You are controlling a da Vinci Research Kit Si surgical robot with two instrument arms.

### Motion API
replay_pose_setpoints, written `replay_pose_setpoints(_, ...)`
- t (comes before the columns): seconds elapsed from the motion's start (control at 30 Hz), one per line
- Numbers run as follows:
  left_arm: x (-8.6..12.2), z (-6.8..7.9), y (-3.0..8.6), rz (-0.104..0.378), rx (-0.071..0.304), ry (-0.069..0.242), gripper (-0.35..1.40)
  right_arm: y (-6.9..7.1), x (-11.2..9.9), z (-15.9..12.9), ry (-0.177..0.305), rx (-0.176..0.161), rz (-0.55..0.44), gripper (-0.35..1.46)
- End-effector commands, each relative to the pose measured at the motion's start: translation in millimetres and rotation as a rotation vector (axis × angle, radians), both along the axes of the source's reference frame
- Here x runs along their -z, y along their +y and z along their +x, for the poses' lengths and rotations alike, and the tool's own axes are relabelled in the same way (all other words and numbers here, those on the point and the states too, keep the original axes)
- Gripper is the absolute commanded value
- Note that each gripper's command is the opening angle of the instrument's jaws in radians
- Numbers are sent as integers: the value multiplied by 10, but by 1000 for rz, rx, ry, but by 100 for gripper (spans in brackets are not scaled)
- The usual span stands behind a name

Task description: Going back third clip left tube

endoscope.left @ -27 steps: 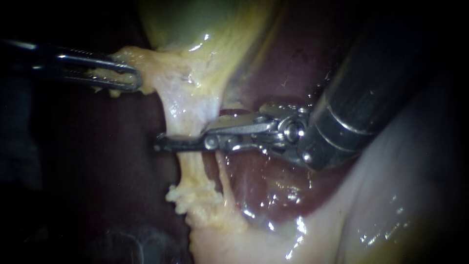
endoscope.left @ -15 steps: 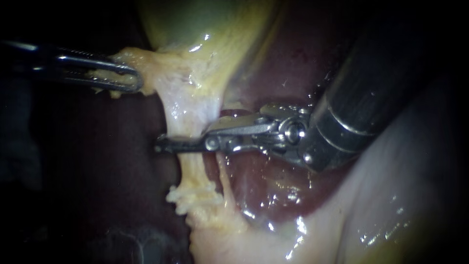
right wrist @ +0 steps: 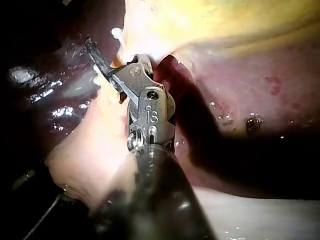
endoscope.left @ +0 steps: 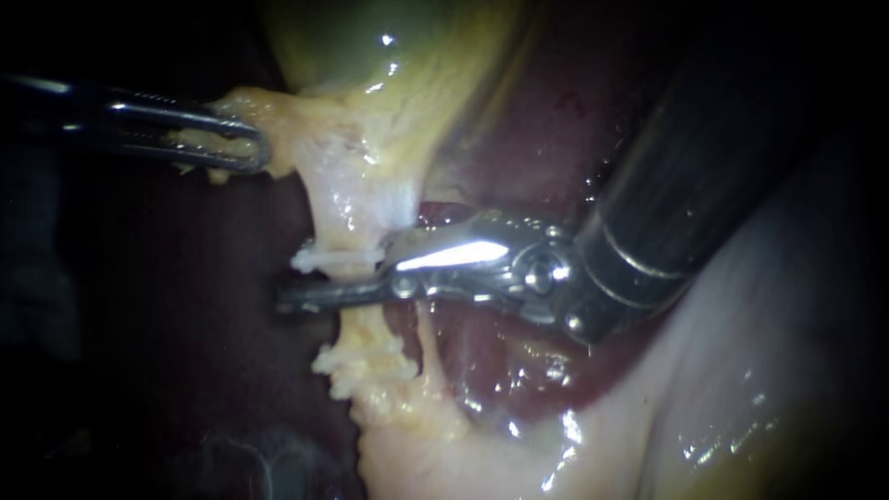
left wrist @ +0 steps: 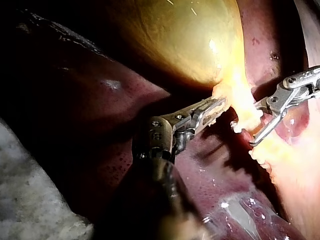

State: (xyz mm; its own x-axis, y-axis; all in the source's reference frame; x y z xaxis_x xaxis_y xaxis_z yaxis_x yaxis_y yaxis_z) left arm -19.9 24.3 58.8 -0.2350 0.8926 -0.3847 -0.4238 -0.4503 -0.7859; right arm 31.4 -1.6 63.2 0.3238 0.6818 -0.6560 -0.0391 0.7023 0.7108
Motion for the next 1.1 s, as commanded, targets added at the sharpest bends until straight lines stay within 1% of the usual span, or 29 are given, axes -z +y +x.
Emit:
replay_pose_setpoints(0.03, 0, 0, 0, 0, 0, -1, -35, -1, -1, -3, 3, 7, -23, 49)
replay_pose_setpoints(0.17, 0, 1, -1, 1, -3, -2, -35, 0, -2, -20, 14, 29, -110, 49)
replay_pose_setpoints(0.27, 0, 1, -1, 0, -3, -2, -35, -1, 1, -32, 21, 44, -137, 49)
replay_pose_setpoints(0.4, -1, 1, -2, 0, -3, -2, -35, -4, 4, -50, 13, 79, -171, 49)
replay_pose_setpoints(0.5, -1, 2, -2, 0, -3, -2, -35, -5, 7, -62, 18, 90, -192, 50)
replay_pose_setpoints(0.6, -1, 3, -2, 0, -3, -3, -35, -3, 15, -76, 29, 103, -215, 50)
replay_pose_setpoints(0.83, -1, 5, -2, 0, -5, -3, -35, -2, 31, -105, 45, 122, -241, 50)
replay_pose_setpoints(0.9, -1, 5, -2, 0, -5, -3, -35, -1, 37, -115, 51, 128, -263, 50)
replay_pose_setpoints(1.1, -1, 6, -2, 0, -5, -3, -35, 8, 61, -154, 54, 133, -318, 50)
